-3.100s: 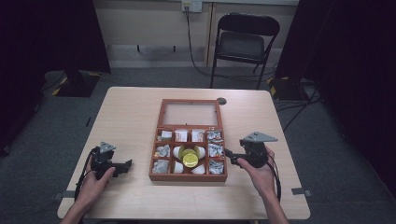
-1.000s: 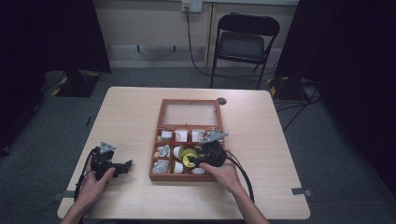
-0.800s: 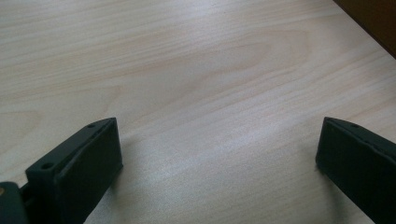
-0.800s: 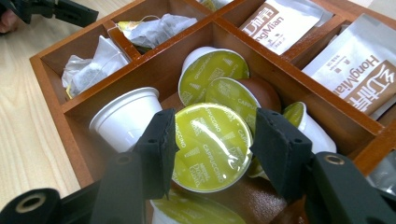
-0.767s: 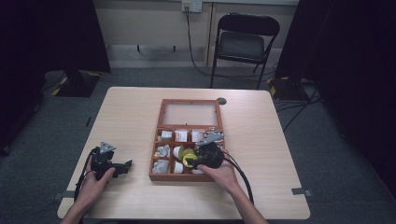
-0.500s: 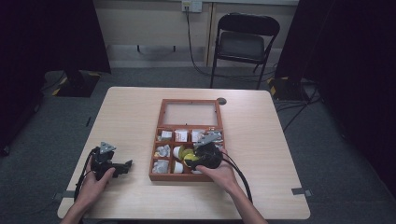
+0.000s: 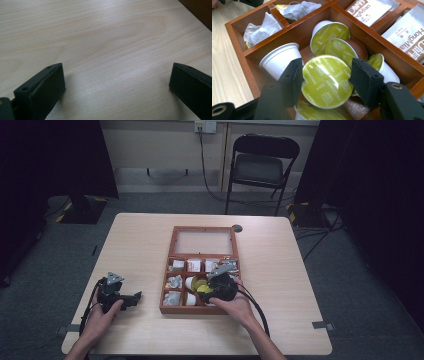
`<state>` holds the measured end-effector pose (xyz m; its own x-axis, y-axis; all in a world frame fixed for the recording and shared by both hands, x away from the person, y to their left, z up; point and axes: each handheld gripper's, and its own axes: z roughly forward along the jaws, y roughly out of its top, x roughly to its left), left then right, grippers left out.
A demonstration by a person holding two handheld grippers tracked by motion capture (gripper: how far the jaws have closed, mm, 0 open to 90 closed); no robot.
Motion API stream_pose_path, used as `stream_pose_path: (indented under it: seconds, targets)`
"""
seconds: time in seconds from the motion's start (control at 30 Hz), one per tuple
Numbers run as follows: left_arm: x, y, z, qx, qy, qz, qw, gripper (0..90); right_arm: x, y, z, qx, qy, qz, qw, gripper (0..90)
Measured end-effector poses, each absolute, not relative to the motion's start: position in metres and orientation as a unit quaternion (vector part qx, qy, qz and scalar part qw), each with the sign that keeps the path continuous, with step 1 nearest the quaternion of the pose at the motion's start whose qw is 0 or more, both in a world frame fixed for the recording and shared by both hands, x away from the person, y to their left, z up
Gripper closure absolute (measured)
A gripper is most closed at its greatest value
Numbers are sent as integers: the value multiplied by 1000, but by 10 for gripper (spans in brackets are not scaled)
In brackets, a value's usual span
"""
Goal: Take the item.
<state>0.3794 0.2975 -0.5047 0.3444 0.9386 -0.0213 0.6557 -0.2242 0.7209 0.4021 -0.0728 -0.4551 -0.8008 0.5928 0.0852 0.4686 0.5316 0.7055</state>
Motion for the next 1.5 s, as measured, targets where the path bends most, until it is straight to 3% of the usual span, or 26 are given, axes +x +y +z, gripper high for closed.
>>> stream_pose_path:
  seconds: [0.63,0.8,1.5]
  targets:
    - [379,298,-505,753,529,215,326,0,398,-72,-456,288,879,372,72,456]
    - [379,298,-505,753,529,215,326,0,399,-71,-456,294,876,372,88,393]
    - [379,298,-505,753,529,216,326,0,406,-60,-462,280,903,318,69,408]
